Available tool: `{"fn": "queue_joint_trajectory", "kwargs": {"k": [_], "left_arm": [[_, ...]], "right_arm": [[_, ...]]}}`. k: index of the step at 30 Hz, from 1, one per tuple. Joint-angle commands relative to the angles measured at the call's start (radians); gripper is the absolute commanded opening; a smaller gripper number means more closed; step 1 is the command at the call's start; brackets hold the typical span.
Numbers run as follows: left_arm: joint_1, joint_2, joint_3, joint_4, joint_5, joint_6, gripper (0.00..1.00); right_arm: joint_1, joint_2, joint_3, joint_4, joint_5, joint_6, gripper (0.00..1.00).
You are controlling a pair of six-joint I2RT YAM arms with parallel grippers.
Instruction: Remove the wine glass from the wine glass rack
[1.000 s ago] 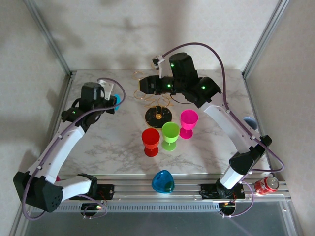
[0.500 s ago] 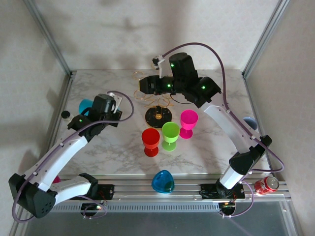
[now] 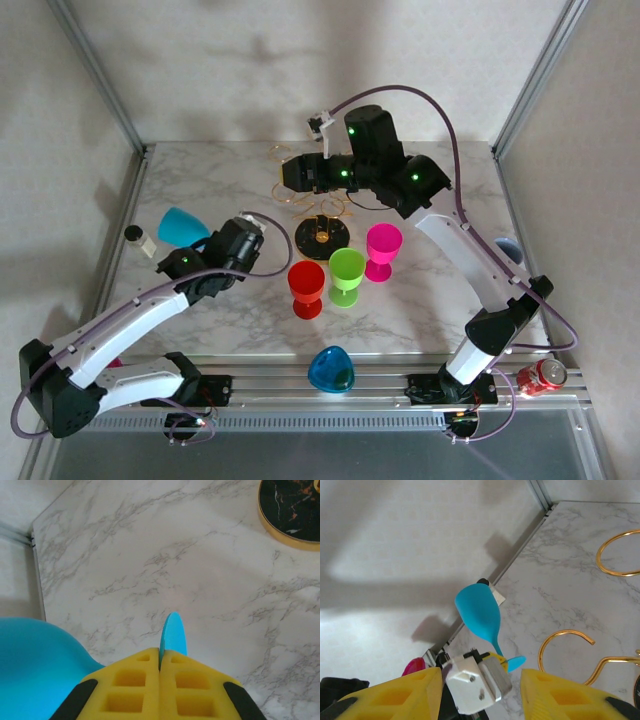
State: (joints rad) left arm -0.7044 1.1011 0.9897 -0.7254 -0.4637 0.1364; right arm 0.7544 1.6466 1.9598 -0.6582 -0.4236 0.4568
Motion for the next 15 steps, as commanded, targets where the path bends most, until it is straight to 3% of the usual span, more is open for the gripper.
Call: {"fn": "queue_joint_trajectory", "kwargs": {"k": [1,15], "left_arm": [[-0.058,-0.006,-0.028,-0.056,-0.127,0.016,0.0],[-0.348,0.026,-0.141,-0.139,-0.395,0.005,0.0]], "right_arm": [[-0.003,0.009,0.032,-0.022,-0.025,0.0,0.45],[0.074,0.059,0.151,-0.168,0.037,-0.086,0.46]]}}
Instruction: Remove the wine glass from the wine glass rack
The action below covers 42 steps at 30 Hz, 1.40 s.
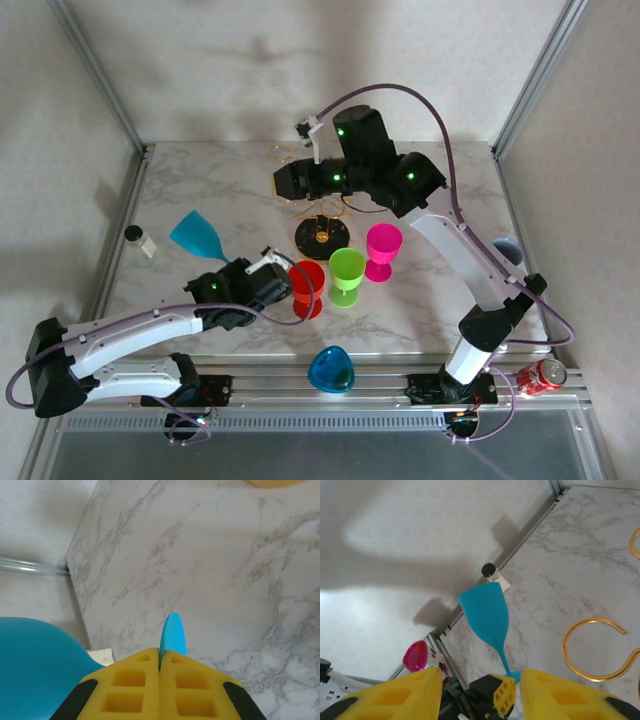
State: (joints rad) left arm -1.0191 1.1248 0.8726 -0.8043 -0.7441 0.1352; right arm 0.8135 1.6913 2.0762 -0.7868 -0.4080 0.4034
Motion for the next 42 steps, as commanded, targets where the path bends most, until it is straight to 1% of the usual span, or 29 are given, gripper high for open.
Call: {"fn": "queue_joint_trajectory", "kwargs": {"k": [1,6,11,16,18,21,27,30,33,36,40,41,42], "left_arm": [[-0.044,0.002,-0.035,-0.062,-0.133,0.009,0.0],[-0.104,-0.013,-0.088,-0.06,-0.201,0.038,0.0],[-0.182,-0.01,-0.134,-0.046,-0.261,0.075,0.0],[-0.277,-0.011,-0.248,0.006,-0.356,0.176,0.0],[-0.297,-0.018,-0.272,0.026,-0.383,0.199,0.0],[-0.316,-0.018,-0.28,0.04,-0.419,0.215,0.0],[-0.372,-0.003,-0.351,0.111,-0.502,0.299,0.0],[-0.378,-0.014,-0.383,0.144,-0.556,0.34,0.0],[-0.384,-0.025,-0.423,0.187,-0.603,0.393,0.0],[-0.389,-0.036,-0.477,0.258,-0.657,0.479,0.0],[-0.395,-0.067,-0.542,0.32,-0.669,0.557,0.0],[-0.395,-0.076,-0.551,0.335,-0.702,0.57,0.0],[-0.395,-0.08,-0.558,0.342,-0.709,0.581,0.0]], "right_arm": [[0.022,0.017,0.038,-0.044,0.024,-0.035,0.46],[0.06,0.059,0.109,-0.116,0.044,-0.079,0.46],[0.104,0.133,0.235,-0.212,0.063,-0.137,0.46],[0.132,0.213,0.355,-0.288,0.057,-0.17,0.47],[0.145,0.244,0.4,-0.314,0.06,-0.183,0.47],[0.169,0.287,0.463,-0.351,0.064,-0.206,0.48],[0.203,0.353,0.531,-0.37,0.079,-0.234,0.49],[0.218,0.377,0.556,-0.377,0.09,-0.248,0.51],[0.23,0.397,0.569,-0.378,0.09,-0.261,0.54],[0.238,0.415,0.577,-0.376,0.089,-0.27,0.56],[0.255,0.44,0.584,-0.375,0.077,-0.293,0.61],[0.262,0.445,0.584,-0.375,0.075,-0.301,0.62],[0.271,0.452,0.585,-0.376,0.075,-0.313,0.63]]}}
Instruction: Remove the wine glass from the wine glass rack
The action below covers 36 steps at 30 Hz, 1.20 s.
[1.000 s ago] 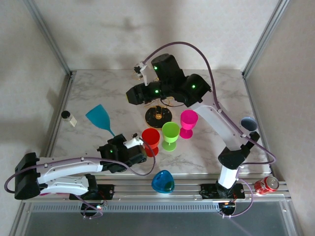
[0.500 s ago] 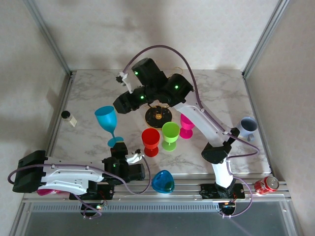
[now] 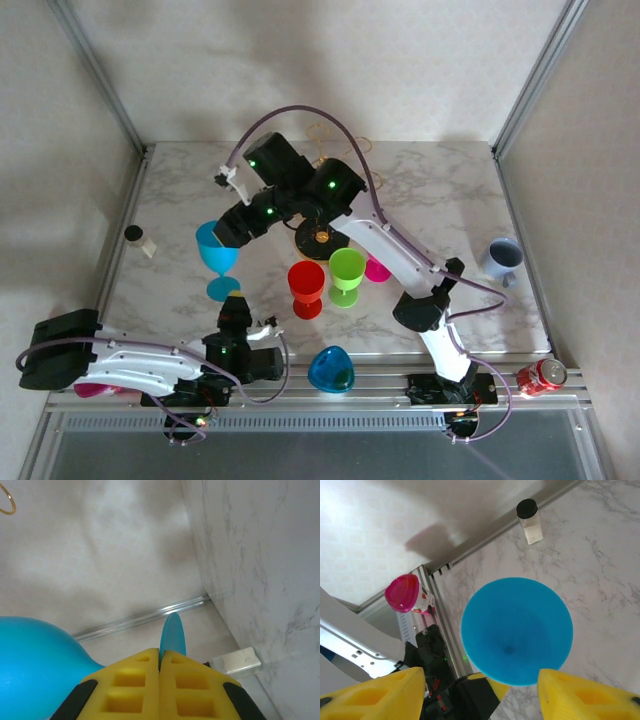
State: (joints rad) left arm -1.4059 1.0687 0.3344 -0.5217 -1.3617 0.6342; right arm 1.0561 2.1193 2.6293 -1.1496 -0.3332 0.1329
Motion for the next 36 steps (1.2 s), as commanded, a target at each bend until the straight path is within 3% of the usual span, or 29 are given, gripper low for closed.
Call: {"fn": "queue_joint_trajectory", "kwargs": {"k": [1,7,25,31,36], "left_arm": [[-0.008,-0.026,-0.025,0.061,-0.098,0.087,0.0],[-0.01,-0.017,-0.031,0.115,-0.112,0.128,0.0],[-0.022,0.011,-0.028,0.133,-0.114,0.147,0.0],[-0.022,0.009,-0.028,0.138,-0.108,0.147,0.0],[-0.021,0.004,-0.029,0.138,-0.107,0.144,0.0]], "right_arm": [[0.038,0.032,0.034,-0.017,0.0,-0.054,0.64],[0.072,0.071,0.058,-0.02,0.024,-0.093,0.68],[0.084,0.113,0.066,-0.004,0.013,-0.108,0.68],[0.084,0.119,0.065,-0.005,0.016,-0.12,0.62],[0.086,0.122,0.064,-0.01,0.011,-0.13,0.5]]}}
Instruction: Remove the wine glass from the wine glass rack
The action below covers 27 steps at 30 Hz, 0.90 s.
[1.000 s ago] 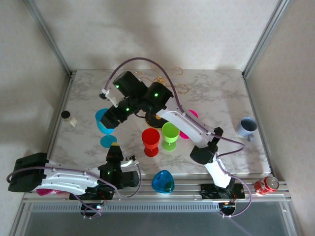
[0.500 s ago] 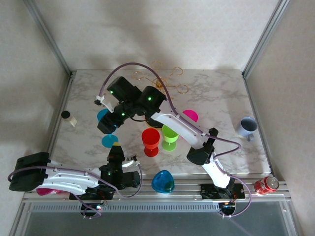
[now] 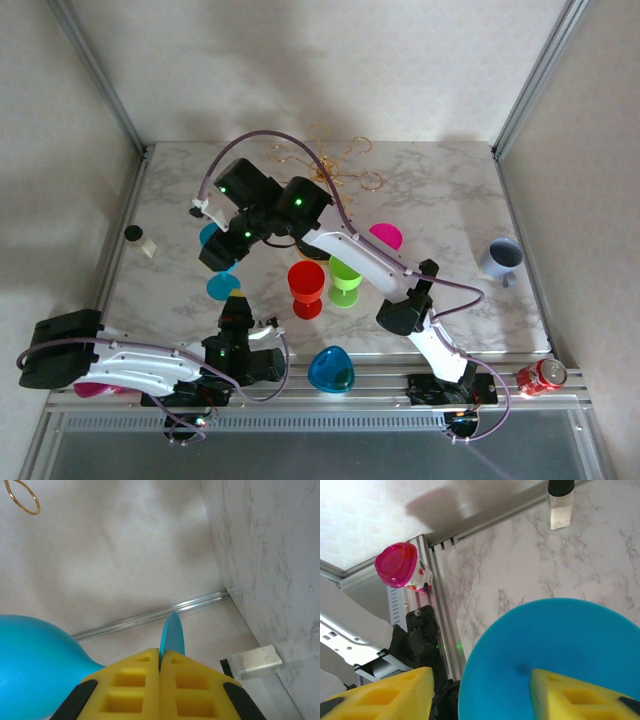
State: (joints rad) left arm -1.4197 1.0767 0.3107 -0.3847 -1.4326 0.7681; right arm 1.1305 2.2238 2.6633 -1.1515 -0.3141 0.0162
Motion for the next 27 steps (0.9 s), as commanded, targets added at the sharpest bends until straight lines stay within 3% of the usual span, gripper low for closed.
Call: {"fn": "queue_joint_trajectory", "kwargs": {"k": [1,6,10,15,22,27], "left_arm": [[-0.007,-0.006,-0.005,0.0,-0.036,0.009,0.0],[-0.007,-0.009,-0.002,0.002,-0.037,0.007,0.0],[-0.008,-0.009,0.002,0.003,-0.036,0.0,0.0],[-0.007,-0.011,0.007,0.007,-0.041,-0.005,0.0],[-0.007,-0.028,0.012,0.014,-0.051,-0.013,0.14],[-0.007,-0.035,0.016,0.015,-0.057,-0.018,0.16]], "right_arm": [[0.012,0.018,0.03,-0.011,-0.008,-0.015,0.48],[0.016,0.019,0.031,-0.013,-0.012,-0.018,0.26],[0.017,0.013,0.027,-0.008,-0.047,-0.016,0.01],[0.017,0.004,0.018,-0.003,-0.036,-0.008,0.0],[0.017,-0.033,-0.016,0.027,0.029,-0.005,0.0],[0.017,-0.059,-0.04,0.056,0.085,0.0,0.0]]}}
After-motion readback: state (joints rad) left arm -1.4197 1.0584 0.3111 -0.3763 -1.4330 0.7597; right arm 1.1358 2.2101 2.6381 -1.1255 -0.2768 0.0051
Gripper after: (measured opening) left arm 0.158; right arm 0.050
